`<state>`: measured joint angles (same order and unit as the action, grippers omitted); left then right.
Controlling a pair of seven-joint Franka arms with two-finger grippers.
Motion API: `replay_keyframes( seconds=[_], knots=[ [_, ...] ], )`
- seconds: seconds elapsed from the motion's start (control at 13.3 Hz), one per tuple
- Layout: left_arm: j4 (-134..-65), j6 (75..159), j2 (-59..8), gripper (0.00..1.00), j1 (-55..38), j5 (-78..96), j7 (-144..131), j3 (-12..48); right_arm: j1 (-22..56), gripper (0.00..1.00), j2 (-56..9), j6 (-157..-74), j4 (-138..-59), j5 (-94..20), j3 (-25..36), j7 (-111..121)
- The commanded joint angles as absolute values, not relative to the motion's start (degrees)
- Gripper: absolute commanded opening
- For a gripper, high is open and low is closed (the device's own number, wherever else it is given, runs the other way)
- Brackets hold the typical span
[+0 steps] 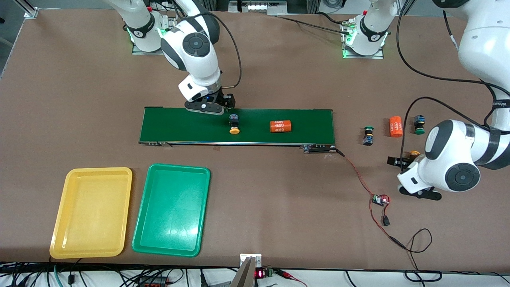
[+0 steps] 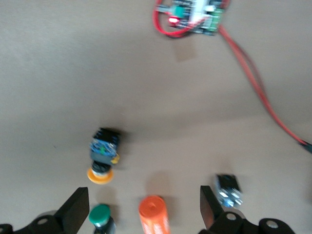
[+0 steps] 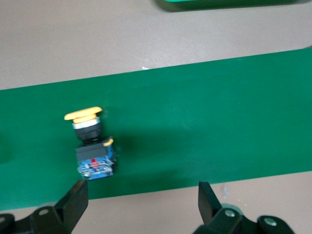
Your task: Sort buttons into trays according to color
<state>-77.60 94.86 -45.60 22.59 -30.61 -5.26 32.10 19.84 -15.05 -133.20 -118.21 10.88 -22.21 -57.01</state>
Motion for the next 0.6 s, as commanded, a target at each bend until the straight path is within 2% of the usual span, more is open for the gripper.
replay_keyframes(
  seconds=[0.0, 0.3, 0.53],
  knots=[
    [-80.5, 97.12, -46.23, 1.0, 22.67, -32.61, -4.58, 30.15, 20.57, 1.0, -19.32, -133.07, -113.3, 12.48, -21.54, -58.54],
    [-81.3, 103.42, -47.72, 1.0, 23.55, -36.11, 6.03, 27.35, 22.58, 1.0, -24.07, -133.24, -108.38, 12.57, -18.38, -58.45],
    [-86.46, 108.53, -47.72, 1.0, 25.74, -37.44, 8.79, 27.07, 23.73, 1.0, -26.89, -136.05, -108.02, 14.67, -17.49, -58.53]
  ],
)
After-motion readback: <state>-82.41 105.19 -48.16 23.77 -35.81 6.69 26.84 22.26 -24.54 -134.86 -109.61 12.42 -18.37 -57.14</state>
